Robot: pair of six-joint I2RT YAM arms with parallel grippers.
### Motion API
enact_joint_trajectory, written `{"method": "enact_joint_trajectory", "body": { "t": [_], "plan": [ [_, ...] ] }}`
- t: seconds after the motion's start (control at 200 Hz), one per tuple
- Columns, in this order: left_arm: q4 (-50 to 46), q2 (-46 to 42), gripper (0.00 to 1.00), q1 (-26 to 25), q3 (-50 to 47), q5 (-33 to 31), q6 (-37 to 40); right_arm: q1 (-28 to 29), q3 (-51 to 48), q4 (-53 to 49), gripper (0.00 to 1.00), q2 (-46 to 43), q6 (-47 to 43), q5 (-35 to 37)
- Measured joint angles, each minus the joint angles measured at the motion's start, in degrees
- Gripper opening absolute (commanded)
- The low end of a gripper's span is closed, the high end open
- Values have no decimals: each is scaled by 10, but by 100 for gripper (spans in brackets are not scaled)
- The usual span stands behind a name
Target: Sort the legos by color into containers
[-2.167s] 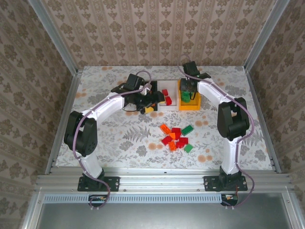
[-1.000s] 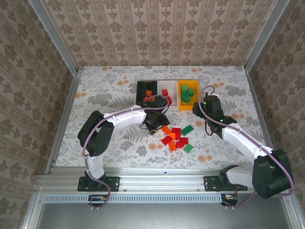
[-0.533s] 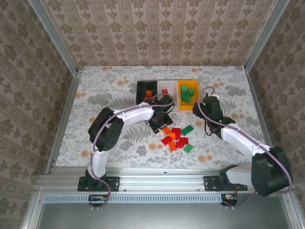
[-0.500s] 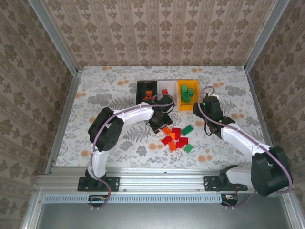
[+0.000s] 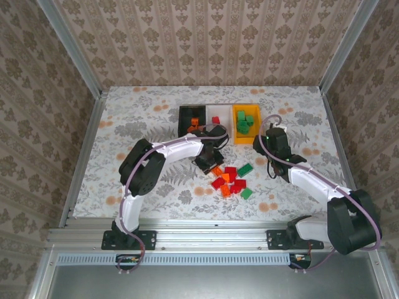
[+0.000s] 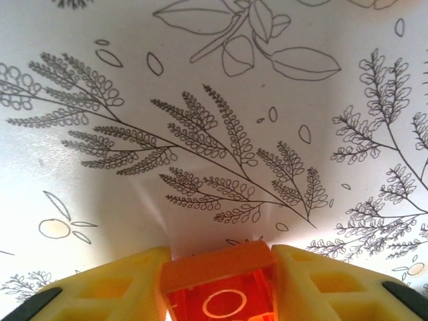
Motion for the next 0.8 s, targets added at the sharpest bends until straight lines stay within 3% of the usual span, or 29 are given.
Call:
{"method": "enact_joint_trajectory", "body": {
  "t": [0.325,0.55,0.68,0.8],
  "plan": [
    [35,-24,22,6,-31,-9,2,0,-5,9,52,0,2,5],
    [7,-121,23,28,-38,-86,80,0,-5,13,52,1,2,5],
    [-31,-163,24,70,43,-132,176,0,-5,20,52,6,2,5],
    [-77,-118,23,112,177,-164,270,0,-5,24,52,13,2,5]
  ]
}}
